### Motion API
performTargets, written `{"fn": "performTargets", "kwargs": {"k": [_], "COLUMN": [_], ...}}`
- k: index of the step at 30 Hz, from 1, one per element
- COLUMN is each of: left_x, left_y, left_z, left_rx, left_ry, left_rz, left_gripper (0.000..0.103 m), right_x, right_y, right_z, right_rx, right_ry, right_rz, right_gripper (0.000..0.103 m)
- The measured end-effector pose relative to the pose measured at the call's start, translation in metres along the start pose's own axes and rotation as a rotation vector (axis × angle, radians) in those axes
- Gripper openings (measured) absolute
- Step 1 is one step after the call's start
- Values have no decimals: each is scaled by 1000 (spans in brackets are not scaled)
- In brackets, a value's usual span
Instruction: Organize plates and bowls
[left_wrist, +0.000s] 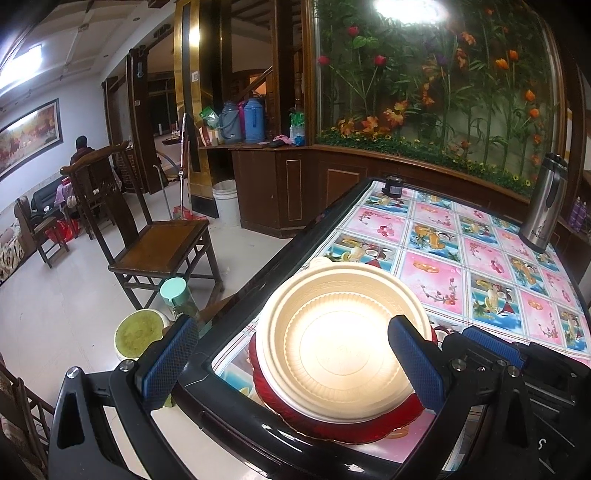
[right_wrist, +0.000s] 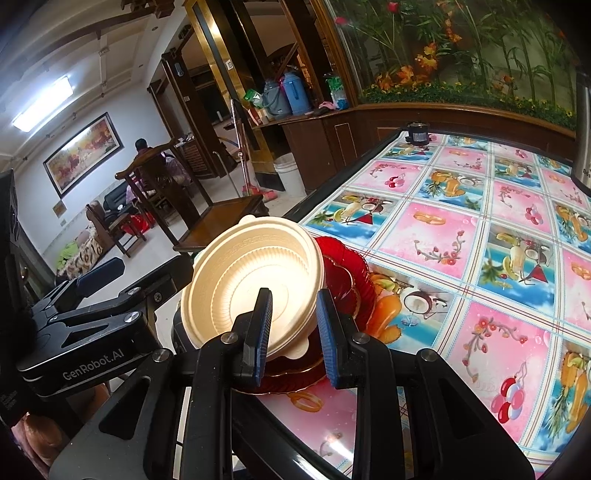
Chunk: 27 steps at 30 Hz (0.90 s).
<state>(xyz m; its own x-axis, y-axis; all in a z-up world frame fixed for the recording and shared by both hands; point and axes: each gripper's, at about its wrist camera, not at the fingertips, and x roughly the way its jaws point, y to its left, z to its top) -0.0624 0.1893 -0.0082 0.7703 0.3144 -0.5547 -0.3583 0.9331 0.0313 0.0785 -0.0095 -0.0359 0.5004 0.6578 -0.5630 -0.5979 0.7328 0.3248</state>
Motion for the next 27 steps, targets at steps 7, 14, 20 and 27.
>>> {"fn": "performTargets", "kwargs": {"k": [7,14,20,27], "left_x": [2,2,4,5], "left_y": [3,3,5,5], "left_z": [-1,-1,-5,-7], "left_rx": [-18,-15,-15,-11], "left_ry": [10,14,24,29], "left_rz": [11,11,14,20], "left_gripper": [103,103,103,103], "right_x": [4,5,7,7], "right_y": [5,3,2,2], "right_z": [1,1,1,1], "right_rx": [-7,-2,4,1], "right_ry": [8,10,12,9], "right_rz": [10,13,16,17], "right_gripper": [25,25,25,25]}}
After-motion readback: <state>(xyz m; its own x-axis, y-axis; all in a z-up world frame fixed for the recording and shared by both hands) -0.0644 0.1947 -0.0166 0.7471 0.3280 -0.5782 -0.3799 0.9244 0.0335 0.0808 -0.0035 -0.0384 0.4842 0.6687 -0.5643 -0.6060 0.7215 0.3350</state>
